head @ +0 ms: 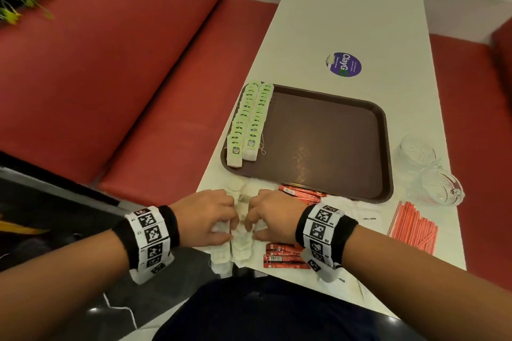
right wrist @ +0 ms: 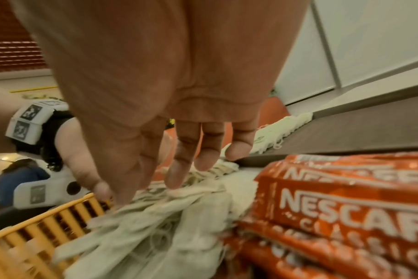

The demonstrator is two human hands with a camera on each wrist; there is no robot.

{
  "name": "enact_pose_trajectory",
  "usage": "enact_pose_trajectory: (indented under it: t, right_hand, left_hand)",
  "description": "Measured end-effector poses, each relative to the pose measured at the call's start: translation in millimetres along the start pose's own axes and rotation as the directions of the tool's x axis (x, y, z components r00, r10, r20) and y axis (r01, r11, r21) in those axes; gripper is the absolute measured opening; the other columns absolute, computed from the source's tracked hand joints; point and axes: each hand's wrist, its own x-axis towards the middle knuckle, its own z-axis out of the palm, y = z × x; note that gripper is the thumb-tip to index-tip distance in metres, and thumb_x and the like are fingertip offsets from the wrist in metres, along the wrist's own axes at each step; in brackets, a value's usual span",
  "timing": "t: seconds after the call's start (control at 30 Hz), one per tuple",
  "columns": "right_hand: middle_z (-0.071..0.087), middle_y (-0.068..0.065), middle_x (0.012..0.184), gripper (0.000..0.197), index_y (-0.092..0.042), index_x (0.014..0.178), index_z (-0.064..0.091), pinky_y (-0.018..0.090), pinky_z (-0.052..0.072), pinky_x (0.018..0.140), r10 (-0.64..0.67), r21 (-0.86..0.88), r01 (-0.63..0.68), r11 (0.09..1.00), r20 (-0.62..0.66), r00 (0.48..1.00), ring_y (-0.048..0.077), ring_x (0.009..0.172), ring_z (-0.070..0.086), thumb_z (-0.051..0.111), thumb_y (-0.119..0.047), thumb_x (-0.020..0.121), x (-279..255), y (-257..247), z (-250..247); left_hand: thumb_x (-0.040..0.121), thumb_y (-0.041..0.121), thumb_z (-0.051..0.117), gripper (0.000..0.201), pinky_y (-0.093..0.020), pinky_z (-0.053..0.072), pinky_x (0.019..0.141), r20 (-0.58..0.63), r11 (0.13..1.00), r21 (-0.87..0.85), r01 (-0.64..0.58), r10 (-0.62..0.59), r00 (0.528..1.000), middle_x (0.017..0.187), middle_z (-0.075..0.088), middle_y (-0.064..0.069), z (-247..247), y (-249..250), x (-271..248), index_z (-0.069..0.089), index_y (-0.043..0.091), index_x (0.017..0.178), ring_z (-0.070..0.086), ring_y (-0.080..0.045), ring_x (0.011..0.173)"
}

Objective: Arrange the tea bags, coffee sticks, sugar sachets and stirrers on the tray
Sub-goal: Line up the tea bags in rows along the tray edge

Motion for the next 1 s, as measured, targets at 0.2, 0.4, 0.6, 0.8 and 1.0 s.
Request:
enact_pose_trajectory:
  t: [0.2,0.4,0.6,0.8,1.0]
  right_hand:
    - [0.054,-0.001,0.114,0.039,-0.037,0.125,0.067,0.039,0.043,0.087,-0.082,-0.135,0.097,0.986,0.112,0.99,0.021,0.111,0.043,0.07,-0.048,0.087,8.6,-19.6,13.3]
    - [0.049,-0.001,0.113,0.042,-0.034,0.118,0.066,0.043,0.042,0.091,-0.039,-0.242,0.057,0.968,0.079,0.996,0.022,0.11,0.042,0.076,-0.05,0.08,17.9,-25.6,20.1]
    - [0.047,0.002,0.119,0.044,-0.028,0.115,0.065,0.044,0.04,0.092,0.015,-0.264,0.006,0.964,0.078,0.997,0.024,0.115,0.041,0.078,-0.048,0.078,19.6,-21.7,18.6]
    - [0.047,0.001,0.119,0.053,-0.029,0.117,0.064,0.044,0.043,0.094,0.031,-0.256,-0.012,0.967,0.069,0.997,0.023,0.113,0.042,0.082,-0.049,0.072,17.2,-16.0,17.4]
    - [0.047,0.004,0.117,0.036,-0.024,0.113,0.066,0.043,0.047,0.089,0.034,-0.22,-0.016,0.975,0.079,0.996,0.026,0.11,0.044,0.078,-0.033,0.079,16.1,-11.4,15.8]
  left_hand:
    - [0.07,0.069,0.059,0.05,-0.025,0.042,0.078,0.146,0.994,0.108,-0.005,-0.011,0.989,0.107,0.05,0.012,41.6,9.2,-34.7,0.057,0.037,0.108,0.048,-0.011,0.096]
    - [0.067,0.059,0.075,0.053,-0.029,0.049,0.072,0.045,0.972,0.236,0.005,-0.016,0.999,0.106,0.05,0.008,58.7,5.0,-31.2,0.05,0.034,0.107,0.048,-0.014,0.094]
    - [0.079,0.056,0.068,0.042,-0.029,0.051,0.076,0.031,0.987,0.157,-0.029,0.025,0.999,0.106,0.052,0.007,47.4,3.2,-18.6,0.057,0.031,0.111,0.048,-0.013,0.094]
    - [0.07,0.067,0.068,0.064,-0.028,0.047,0.084,0.108,0.978,0.195,-0.076,0.055,0.993,0.114,0.05,0.006,43.2,-3.3,-4.7,0.054,0.032,0.121,0.046,-0.015,0.101]
    - [0.076,0.066,0.062,0.044,-0.035,0.051,0.071,0.04,0.974,0.211,-0.084,0.078,0.996,0.102,0.049,0.007,51.3,1.7,-0.4,0.058,0.035,0.107,0.042,-0.016,0.095]
